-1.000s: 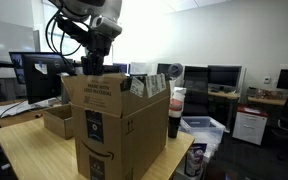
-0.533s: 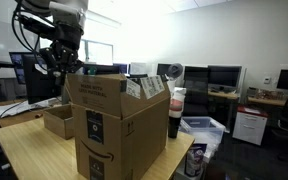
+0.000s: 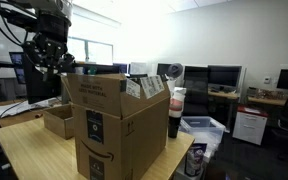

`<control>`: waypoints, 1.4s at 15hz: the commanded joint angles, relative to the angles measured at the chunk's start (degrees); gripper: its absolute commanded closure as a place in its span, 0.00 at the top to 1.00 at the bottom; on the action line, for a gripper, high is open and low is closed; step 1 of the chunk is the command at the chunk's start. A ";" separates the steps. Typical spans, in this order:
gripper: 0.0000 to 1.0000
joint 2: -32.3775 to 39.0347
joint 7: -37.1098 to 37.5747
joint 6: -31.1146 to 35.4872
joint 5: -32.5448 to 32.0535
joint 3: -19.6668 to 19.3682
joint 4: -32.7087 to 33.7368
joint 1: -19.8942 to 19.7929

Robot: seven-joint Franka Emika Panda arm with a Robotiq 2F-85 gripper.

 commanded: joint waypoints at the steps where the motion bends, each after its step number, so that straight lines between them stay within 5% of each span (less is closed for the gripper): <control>1: 0.04 -1.98 -3.82 -1.84 1.19 -0.03 2.36 -0.08; 15: 0.04 13.58 -29.80 15.75 2.50 -5.44 11.78 0.26; 21: 0.04 17.96 -30.22 12.35 4.47 -5.18 13.59 -0.68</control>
